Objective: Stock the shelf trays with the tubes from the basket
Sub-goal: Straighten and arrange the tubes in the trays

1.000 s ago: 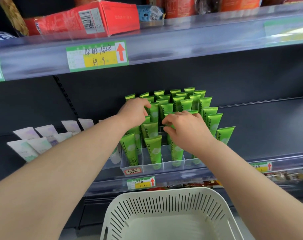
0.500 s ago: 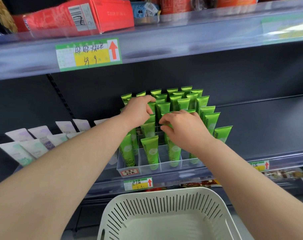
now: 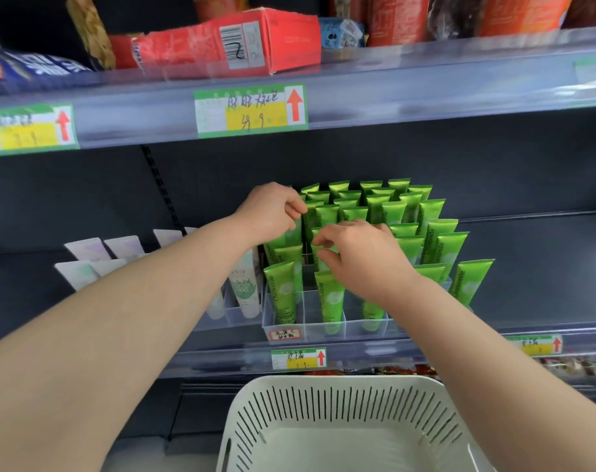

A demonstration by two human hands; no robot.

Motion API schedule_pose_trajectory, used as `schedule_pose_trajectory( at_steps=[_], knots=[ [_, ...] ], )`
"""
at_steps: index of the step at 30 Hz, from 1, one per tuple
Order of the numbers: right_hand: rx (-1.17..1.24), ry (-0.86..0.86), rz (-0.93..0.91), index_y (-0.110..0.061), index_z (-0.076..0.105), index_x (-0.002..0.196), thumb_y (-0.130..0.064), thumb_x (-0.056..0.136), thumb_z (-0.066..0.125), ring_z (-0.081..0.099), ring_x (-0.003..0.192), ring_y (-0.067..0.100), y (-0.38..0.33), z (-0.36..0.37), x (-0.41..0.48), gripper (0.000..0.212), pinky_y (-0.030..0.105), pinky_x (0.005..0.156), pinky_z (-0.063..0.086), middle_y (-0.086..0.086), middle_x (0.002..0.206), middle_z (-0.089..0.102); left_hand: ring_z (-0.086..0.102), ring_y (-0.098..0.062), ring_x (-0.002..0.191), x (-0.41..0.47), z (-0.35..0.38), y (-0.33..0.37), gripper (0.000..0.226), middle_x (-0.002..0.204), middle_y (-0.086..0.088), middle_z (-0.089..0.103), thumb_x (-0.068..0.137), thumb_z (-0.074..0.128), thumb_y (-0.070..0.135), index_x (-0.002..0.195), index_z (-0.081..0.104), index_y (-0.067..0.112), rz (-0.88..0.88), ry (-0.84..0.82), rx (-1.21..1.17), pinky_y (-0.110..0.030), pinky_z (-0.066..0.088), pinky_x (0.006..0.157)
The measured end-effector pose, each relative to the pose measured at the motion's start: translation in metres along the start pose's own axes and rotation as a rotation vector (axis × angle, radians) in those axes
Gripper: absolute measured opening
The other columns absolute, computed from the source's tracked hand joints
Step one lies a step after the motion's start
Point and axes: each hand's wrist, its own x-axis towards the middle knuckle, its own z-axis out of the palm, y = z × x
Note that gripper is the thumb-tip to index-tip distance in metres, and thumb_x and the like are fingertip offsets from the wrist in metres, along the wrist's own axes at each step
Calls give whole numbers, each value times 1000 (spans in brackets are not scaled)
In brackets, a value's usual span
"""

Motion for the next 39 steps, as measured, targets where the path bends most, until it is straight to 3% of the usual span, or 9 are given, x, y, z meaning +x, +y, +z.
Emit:
schedule_pose_trajectory(
  at_steps=[5,8,12,16,19,22,26,32,39],
  knots=[
    [6,-58,-80,-29,59,118,-32,93,53,46,117,20,-25,8,9,26,43,91,35,-7,119,61,66,-10,88,-9,-11,-13,32,90,2,67,81,67,-6,105,72,14,-50,-7,-17,-16,50,75],
    [-67,-113,-159,-29,61,116,-34,93,52,42,116,20,-37,17,13,25,41,87,33,-7,119,60,67,-11,88,-16,-14,-20,30,89,1,69,81,66,-6,103,72,14,-62,-9,-38,-18,52,76],
    [-125,-142,-179,-26,61,110,-27,97,46,44,108,21,-42,30,15,21,37,76,28,-6,108,64,67,-10,89,-24,-11,-25,30,93,-1,71,80,68,-5,104,73,13,-47,6,-56,-23,53,84],
    [-160,-131,-163,-25,63,100,-21,97,46,44,105,21,-34,26,9,18,37,74,26,-4,89,61,66,-7,87,-25,-3,-22,28,92,1,71,82,69,0,105,72,14,-37,-28,-53,-16,48,81],
    [-179,-137,-175,-26,63,103,-18,95,49,44,104,21,-31,25,6,18,37,75,27,-5,85,58,64,-3,84,-27,1,-17,23,88,8,69,84,71,8,104,72,18,-23,-68,-39,-15,48,80],
    [-140,-159,-150,-25,62,108,-18,96,45,44,106,22,-30,30,3,21,36,74,28,-5,97,64,60,-2,83,-28,4,-12,14,79,20,60,88,68,18,101,73,21,-13,-58,-38,-16,45,77],
    [-100,-168,-134,-26,61,114,-32,97,43,44,112,23,-29,27,2,25,39,81,33,-2,105,64,63,-4,89,-31,3,-10,19,85,15,64,85,72,20,104,72,22,-18,-100,-54,-18,48,81],
    [-65,-137,-98,-33,61,114,-59,88,47,46,113,18,-14,10,-4,39,40,87,36,-14,105,66,64,-7,89,-31,4,-15,40,90,10,66,82,72,0,115,67,21,-61,-172,-22,-22,50,83],
    [-94,-141,-78,-31,61,115,-64,88,43,46,116,18,-9,5,-6,47,41,90,38,-11,109,66,64,-10,92,-30,3,-13,42,91,9,67,80,77,9,119,64,19,-45,-159,-26,-24,48,84]
  ],
)
